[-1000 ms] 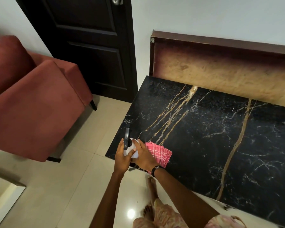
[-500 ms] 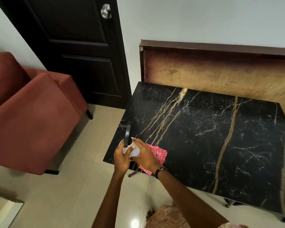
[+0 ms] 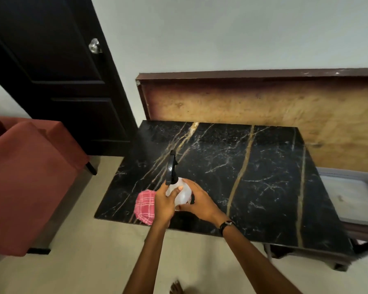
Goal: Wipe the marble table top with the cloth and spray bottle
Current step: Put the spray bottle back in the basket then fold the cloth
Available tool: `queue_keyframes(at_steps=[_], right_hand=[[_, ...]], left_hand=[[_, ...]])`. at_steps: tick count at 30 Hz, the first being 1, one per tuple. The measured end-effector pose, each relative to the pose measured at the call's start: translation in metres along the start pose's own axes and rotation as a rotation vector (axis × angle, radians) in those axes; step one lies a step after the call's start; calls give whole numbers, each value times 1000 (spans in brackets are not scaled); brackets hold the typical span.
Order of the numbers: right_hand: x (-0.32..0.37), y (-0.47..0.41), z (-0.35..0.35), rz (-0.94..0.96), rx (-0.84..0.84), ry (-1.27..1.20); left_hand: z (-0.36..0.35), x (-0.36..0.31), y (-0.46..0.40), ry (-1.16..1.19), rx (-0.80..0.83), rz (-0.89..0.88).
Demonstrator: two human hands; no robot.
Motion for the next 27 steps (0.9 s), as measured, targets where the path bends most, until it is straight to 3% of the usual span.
queue_keyframes(at_steps=[11,19,22,27], right_hand=[[-66,135,92,-46,-261,93],[-107,186,149,-139,-398,26],[-125,194,172,-159,-481,-103],[-153,198,224,-215,-543,-197]], left_hand=[[-187,-30,60,-139,50,19],[-249,-40,62,-222,317,-64],[-264,-40,49,-155,388,-106],[-300,-32,24,21,502,8]])
Point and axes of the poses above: each hand's wrist, its own y-axis away from the middle knuckle, its own z-axis out of the back of the hand, x = y × z, the point moved 3 cm from there along -y, towards the middle knuckle, and after that the axes turned 12 degrees about x, right-handed, at the moved point
